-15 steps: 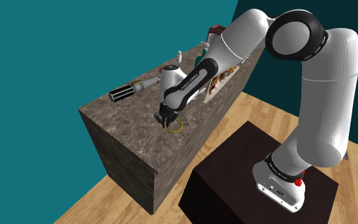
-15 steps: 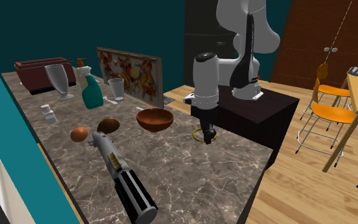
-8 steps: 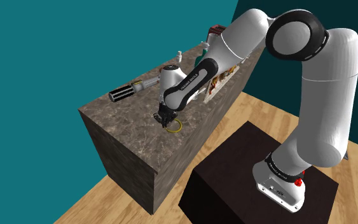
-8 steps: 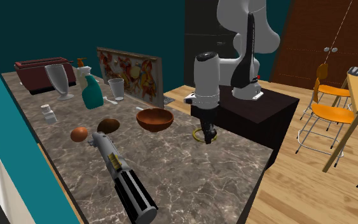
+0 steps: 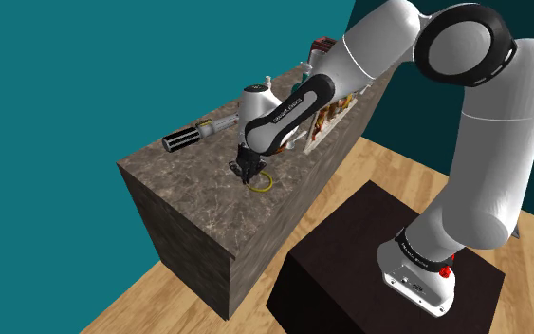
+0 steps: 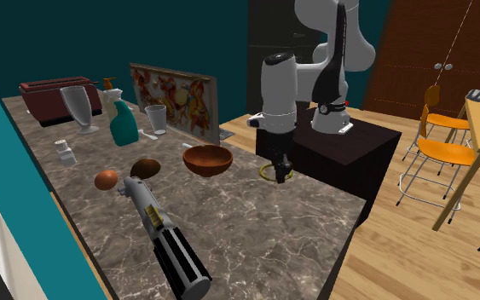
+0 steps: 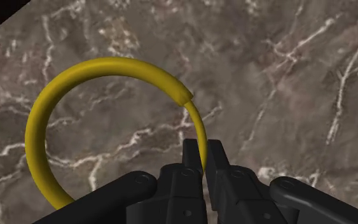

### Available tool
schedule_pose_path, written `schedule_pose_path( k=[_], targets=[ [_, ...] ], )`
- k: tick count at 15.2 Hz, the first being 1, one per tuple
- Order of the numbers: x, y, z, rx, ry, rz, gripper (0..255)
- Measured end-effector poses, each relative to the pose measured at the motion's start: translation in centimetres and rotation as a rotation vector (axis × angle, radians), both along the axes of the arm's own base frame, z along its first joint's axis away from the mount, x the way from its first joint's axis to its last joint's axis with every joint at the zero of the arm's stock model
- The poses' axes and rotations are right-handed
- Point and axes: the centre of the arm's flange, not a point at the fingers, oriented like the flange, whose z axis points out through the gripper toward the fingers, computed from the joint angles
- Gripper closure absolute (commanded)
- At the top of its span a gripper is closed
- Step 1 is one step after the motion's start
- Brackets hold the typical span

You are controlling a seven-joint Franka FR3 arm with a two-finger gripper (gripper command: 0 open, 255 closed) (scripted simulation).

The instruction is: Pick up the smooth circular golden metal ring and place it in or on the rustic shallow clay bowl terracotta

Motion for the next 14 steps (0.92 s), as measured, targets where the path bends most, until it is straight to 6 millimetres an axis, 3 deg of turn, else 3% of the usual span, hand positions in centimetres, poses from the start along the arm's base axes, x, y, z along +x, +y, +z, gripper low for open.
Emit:
schedule_pose_path(
  k=[14],
  targets=[
    [0.0, 0.2, 7.5, 0.000, 0.000, 0.000, 255]
  ],
)
